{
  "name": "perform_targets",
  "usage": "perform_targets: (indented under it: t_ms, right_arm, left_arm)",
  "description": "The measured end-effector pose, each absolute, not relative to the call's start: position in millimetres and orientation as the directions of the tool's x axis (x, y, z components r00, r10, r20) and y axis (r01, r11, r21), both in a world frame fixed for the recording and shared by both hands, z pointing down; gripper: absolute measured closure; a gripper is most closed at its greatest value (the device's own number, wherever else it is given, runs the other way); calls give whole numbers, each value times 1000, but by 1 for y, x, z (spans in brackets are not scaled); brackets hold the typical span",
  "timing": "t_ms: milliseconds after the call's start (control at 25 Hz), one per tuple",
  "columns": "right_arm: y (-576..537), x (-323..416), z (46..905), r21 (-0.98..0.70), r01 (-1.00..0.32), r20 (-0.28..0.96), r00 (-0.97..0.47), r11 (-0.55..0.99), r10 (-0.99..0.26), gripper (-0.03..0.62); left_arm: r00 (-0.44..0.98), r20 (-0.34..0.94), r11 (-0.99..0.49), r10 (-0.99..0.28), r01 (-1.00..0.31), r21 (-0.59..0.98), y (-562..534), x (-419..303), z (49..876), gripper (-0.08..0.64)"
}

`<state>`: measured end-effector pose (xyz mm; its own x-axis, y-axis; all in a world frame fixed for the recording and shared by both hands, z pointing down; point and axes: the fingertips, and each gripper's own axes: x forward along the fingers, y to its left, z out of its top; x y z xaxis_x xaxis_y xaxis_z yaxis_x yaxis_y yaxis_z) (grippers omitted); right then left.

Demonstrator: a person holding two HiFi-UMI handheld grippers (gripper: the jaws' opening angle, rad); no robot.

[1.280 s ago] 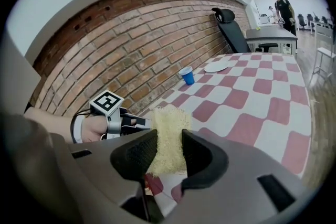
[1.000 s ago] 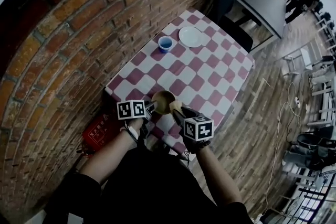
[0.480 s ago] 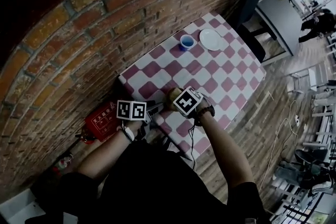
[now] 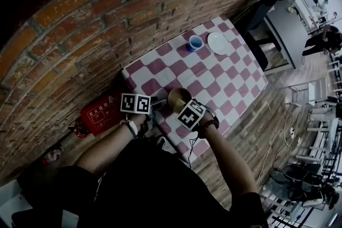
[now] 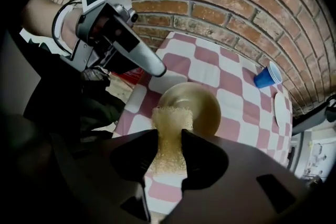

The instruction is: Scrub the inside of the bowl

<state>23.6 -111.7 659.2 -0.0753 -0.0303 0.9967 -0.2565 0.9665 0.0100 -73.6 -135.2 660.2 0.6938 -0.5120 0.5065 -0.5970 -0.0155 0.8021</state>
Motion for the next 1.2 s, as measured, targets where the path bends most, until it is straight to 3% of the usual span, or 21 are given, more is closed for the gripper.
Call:
perform_targets:
  t_ms: [320, 800, 1200]
  right_arm:
    - [-155, 36, 662, 69, -298, 997, -22, 952, -79, 437]
    - [-140, -12, 660, 29, -281, 991, -116, 959, -64, 437]
    - [-144, 31, 674, 48, -294, 998, -27, 955, -59, 437]
  left_arm:
    - [690, 491, -15, -531, -588, 809, -126, -82, 654, 339]
    - [678, 501, 31, -538, -578, 816, -119, -92, 665, 339]
    - [672, 509, 54, -538, -575, 817, -113, -92, 671, 339]
